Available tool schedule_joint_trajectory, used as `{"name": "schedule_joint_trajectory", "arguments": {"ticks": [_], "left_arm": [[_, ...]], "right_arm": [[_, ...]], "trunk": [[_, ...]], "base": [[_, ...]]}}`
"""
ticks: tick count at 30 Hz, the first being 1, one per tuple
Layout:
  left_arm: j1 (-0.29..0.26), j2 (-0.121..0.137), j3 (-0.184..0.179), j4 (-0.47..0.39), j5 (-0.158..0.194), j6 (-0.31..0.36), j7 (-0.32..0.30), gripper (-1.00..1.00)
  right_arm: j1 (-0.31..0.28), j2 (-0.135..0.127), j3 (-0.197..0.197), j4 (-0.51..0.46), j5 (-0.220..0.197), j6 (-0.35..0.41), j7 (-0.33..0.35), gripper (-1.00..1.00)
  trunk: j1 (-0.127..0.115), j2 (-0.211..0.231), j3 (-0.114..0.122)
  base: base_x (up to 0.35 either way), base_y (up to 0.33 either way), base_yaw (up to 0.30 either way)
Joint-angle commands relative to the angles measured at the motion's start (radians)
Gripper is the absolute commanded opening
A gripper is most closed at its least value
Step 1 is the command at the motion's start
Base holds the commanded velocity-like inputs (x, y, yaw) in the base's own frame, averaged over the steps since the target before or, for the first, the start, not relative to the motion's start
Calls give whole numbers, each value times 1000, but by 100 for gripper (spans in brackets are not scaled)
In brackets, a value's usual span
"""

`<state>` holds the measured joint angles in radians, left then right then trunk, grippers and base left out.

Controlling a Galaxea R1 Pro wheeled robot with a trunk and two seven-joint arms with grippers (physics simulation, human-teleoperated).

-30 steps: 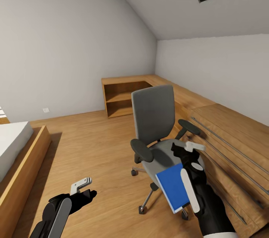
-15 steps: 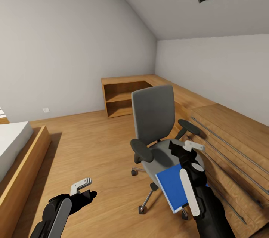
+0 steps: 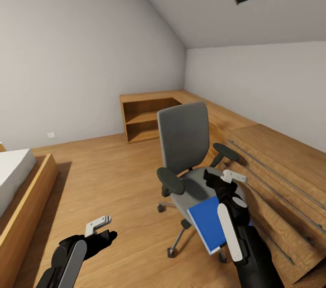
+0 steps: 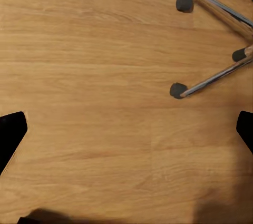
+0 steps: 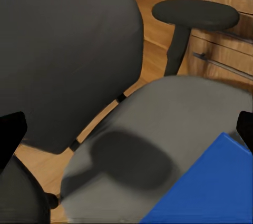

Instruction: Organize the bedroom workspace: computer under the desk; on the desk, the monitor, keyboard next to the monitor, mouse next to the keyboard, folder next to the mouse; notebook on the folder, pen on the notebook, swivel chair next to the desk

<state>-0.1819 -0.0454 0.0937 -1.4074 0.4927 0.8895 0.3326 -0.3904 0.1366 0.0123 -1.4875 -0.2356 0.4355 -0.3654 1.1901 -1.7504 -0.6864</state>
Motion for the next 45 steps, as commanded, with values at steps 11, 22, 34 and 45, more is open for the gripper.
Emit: {"name": "schedule_joint_trajectory", "arguments": {"ticks": [11, 22, 34, 45], "left_arm": [[-1, -1, 1, -1, 9, 3, 8, 100], [-1, -1, 1, -3, 8, 1, 8, 100], [12, -3, -3, -107, 11, -6, 4, 100], [13, -6, -12, -145, 12, -7, 10, 100]], "right_arm": [[-1, 1, 0, 2, -26, -4, -9, 100], [-1, 0, -3, 21, -90, -9, -10, 100], [-1, -3, -7, 42, -98, -11, -5, 100], [-1, -6, -193, 162, -356, -15, 14, 100]], "trunk": [[0, -1, -1], [0, -1, -4], [0, -1, -5], [38, -71, -36]], "base": [[-135, 286, -151], [-112, 306, -186], [-69, 163, -12], [-1, 2, 0]]}}
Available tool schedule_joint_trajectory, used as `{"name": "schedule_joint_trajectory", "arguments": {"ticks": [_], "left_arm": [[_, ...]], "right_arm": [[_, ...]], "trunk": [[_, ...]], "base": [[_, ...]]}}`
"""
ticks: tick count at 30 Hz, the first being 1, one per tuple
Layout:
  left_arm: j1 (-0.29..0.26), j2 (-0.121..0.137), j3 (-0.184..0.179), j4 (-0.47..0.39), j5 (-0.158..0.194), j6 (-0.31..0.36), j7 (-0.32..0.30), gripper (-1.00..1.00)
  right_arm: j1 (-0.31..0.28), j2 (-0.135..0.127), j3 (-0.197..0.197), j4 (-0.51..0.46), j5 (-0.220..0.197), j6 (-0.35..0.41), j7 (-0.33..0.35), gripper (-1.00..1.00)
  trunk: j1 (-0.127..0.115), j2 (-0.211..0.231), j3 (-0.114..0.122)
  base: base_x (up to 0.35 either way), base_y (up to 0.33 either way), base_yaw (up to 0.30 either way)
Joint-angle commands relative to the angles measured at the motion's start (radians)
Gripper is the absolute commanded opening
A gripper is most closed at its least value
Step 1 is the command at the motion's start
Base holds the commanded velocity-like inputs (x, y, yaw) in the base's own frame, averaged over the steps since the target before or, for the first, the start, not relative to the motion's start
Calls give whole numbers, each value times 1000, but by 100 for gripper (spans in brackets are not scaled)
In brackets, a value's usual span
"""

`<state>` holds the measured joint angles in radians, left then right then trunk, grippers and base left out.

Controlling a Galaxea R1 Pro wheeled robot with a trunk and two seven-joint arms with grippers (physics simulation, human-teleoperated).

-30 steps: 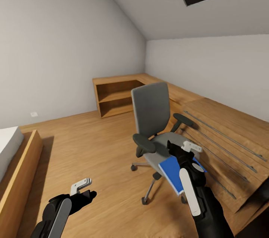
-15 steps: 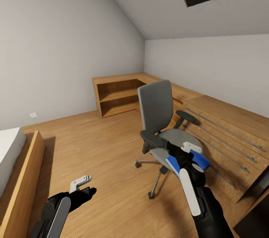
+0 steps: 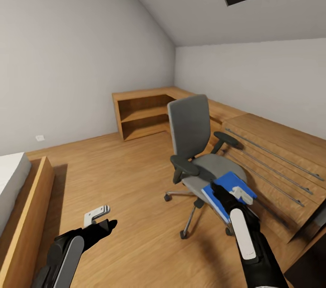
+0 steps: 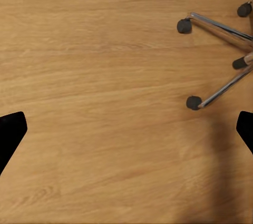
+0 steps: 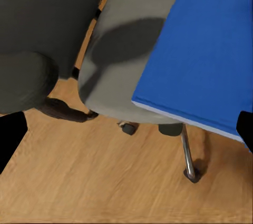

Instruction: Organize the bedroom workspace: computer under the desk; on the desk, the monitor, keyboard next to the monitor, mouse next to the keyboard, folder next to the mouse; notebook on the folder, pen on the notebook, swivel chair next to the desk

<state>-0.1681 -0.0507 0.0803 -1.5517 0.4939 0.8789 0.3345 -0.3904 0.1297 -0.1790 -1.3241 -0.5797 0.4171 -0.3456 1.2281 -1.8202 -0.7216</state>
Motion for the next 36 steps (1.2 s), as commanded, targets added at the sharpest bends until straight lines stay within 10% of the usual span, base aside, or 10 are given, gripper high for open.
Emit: {"name": "schedule_joint_trajectory", "arguments": {"ticks": [1, 18, 36], "left_arm": [[-1, -1, 1, -1, 10, 4, 8, 100], [-1, -1, 1, -2, 10, 3, 11, 100], [-1, -2, 1, -1, 8, 3, 15, 100]], "right_arm": [[-1, 0, -10, 4, -35, 3, -5, 100], [-1, -80, -114, 86, -308, 5, -1, 100], [-2, -202, -130, 131, -515, 9, -1, 100]], "trunk": [[4, -8, -4], [69, -127, -57], [138, -253, -114]], "base": [[0, 0, 0], [0, 0, 0], [0, 0, 0]]}}
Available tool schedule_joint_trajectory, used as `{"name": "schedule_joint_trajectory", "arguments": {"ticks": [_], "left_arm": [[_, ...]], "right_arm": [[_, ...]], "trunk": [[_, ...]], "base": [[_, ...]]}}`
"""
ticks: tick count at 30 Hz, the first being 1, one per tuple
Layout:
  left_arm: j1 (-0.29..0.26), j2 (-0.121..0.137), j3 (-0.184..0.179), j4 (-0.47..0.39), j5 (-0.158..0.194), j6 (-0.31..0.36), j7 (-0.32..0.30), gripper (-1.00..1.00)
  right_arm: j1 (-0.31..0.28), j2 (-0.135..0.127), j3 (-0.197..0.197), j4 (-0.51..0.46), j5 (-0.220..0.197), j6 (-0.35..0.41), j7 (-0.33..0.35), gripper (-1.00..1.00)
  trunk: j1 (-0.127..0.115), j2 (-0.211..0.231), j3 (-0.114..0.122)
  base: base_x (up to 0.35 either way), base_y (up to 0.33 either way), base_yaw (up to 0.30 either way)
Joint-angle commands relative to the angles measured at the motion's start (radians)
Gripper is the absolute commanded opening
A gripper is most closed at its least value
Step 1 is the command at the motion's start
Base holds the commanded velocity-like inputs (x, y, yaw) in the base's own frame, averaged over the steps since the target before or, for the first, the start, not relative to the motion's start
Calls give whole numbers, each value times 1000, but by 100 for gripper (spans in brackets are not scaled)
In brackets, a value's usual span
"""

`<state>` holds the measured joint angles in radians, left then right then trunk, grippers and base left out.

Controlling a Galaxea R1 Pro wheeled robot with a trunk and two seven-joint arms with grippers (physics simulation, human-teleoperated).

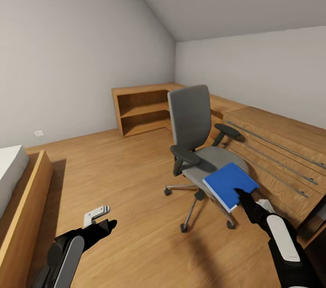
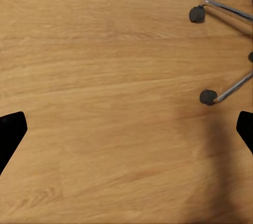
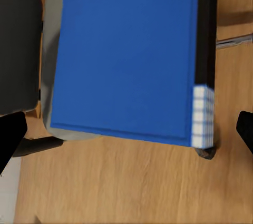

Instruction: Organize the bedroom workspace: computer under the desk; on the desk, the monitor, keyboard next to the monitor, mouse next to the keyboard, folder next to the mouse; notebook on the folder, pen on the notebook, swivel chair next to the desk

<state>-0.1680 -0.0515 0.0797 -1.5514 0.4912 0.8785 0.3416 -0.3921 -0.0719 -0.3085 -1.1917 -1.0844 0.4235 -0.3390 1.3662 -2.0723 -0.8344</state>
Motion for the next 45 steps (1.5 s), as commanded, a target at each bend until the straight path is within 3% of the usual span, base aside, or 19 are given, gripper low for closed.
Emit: {"name": "schedule_joint_trajectory", "arguments": {"ticks": [1, 10, 13, 14, 17, 18, 23, 27, 45], "left_arm": [[-1, -1, 1, -1, 11, 4, 8, 100], [-1, -1, 1, -1, 10, 4, 7, 100], [1, -1, 0, -10, 11, 3, 1, 100], [3, -2, -6, -22, 12, 3, -1, 100], [19, -1, -31, -45, 12, 2, -4, 100], [49, 1, -76, -61, 12, -6, -7, 100], [64, 4, -127, -67, 12, -30, -12, 100], [66, 5, -144, -68, 12, -34, -16, 100], [68, 6, -151, -67, 11, -38, -8, 100]], "right_arm": [[-1, -4, -2, -2, -15, 3, -8, 100], [-1, -45, -18, 15, -61, 4, 8, 100], [-1, -66, -21, 50, -69, 5, 64, 100], [-1, -76, -21, 69, -69, 6, 108, 100], [-2, -94, -21, 95, -70, 9, 153, 100], [-2, -109, -21, 111, -71, 11, 178, 100], [-2, -116, -21, 117, -74, 20, 188, 100], [-2, -116, -21, 117, -78, 22, 189, 100], [-2, -111, -21, 77, -85, 22, 209, 100]], "trunk": [[4, -8, -4], [38, -71, -32], [50, -92, -42], [54, -99, -45], [65, -120, -54], [69, -127, -57], [88, -162, -73], [103, -190, -86], [172, -316, -142]], "base": [[0, 0, 0], [0, 0, 0], [0, 0, 0], [0, 0, 0], [0, 0, 0], [0, 0, 0], [0, 0, 0], [0, 0, 0], [0, 0, 0]]}}
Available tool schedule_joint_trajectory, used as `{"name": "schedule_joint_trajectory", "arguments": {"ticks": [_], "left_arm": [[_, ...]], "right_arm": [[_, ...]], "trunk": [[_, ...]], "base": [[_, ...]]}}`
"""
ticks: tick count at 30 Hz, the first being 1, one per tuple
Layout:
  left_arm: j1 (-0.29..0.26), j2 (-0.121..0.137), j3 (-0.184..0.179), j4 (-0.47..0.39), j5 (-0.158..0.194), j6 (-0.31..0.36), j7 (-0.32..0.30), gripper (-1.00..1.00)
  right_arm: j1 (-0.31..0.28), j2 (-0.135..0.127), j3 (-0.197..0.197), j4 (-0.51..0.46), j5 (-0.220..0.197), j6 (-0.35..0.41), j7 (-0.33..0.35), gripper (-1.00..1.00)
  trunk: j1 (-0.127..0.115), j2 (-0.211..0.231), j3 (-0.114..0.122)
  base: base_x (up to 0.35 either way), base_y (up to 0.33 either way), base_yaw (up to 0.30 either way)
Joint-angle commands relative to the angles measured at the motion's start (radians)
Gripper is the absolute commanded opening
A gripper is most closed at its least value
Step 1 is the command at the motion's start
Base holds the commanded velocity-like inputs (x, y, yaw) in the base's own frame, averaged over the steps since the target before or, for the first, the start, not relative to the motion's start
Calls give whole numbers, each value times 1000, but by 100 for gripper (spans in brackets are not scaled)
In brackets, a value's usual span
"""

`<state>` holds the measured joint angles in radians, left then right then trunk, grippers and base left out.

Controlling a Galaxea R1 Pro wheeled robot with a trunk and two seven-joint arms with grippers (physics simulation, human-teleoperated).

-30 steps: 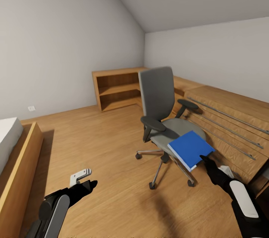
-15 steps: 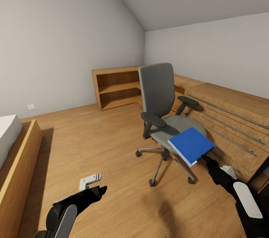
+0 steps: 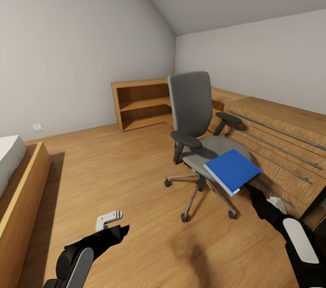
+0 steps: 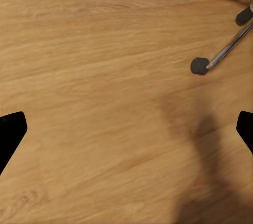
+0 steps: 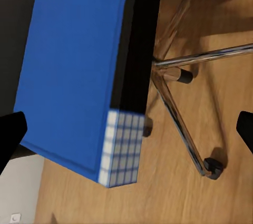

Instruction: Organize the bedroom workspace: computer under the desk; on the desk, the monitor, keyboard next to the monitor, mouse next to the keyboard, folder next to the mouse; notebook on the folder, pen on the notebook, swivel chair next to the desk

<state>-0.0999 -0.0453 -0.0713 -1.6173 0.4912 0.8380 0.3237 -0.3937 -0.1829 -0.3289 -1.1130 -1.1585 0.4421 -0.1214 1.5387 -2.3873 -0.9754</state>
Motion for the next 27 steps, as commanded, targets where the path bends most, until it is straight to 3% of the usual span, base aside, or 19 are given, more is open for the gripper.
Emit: {"name": "schedule_joint_trajectory", "arguments": {"ticks": [1, 7, 13, 16, 22, 27], "left_arm": [[-1, 0, 0, -1, 11, 3, 10, 100], [-1, -1, -1, 2, 10, 4, 15, 100], [0, -1, -2, 4, 10, 4, 15, 100], [0, -1, -2, 5, 10, 4, 15, 100], [-1, -1, -2, 5, 10, 4, 15, 100], [0, -1, -2, 5, 10, 4, 15, 100]], "right_arm": [[-1, 0, -1, -2, -11, 4, -6, 100], [-1, 3, -13, 2, -11, 5, 122, 100], [-1, 4, -31, 2, -30, 4, 143, 100], [-1, 5, -32, 2, -89, 3, 153, 100], [-1, 4, -31, 2, -211, 3, 161, 100], [-1, 4, -34, 3, -246, 3, 162, 100]], "trunk": [[4, -8, -4], [27, -50, -23], [50, -92, -42], [61, -113, -51], [64, -114, -74], [66, -115, -94]], "base": [[0, 0, 0], [0, 0, 0], [0, 0, 0], [0, 0, 0], [0, 0, 0], [0, 0, 0]]}}
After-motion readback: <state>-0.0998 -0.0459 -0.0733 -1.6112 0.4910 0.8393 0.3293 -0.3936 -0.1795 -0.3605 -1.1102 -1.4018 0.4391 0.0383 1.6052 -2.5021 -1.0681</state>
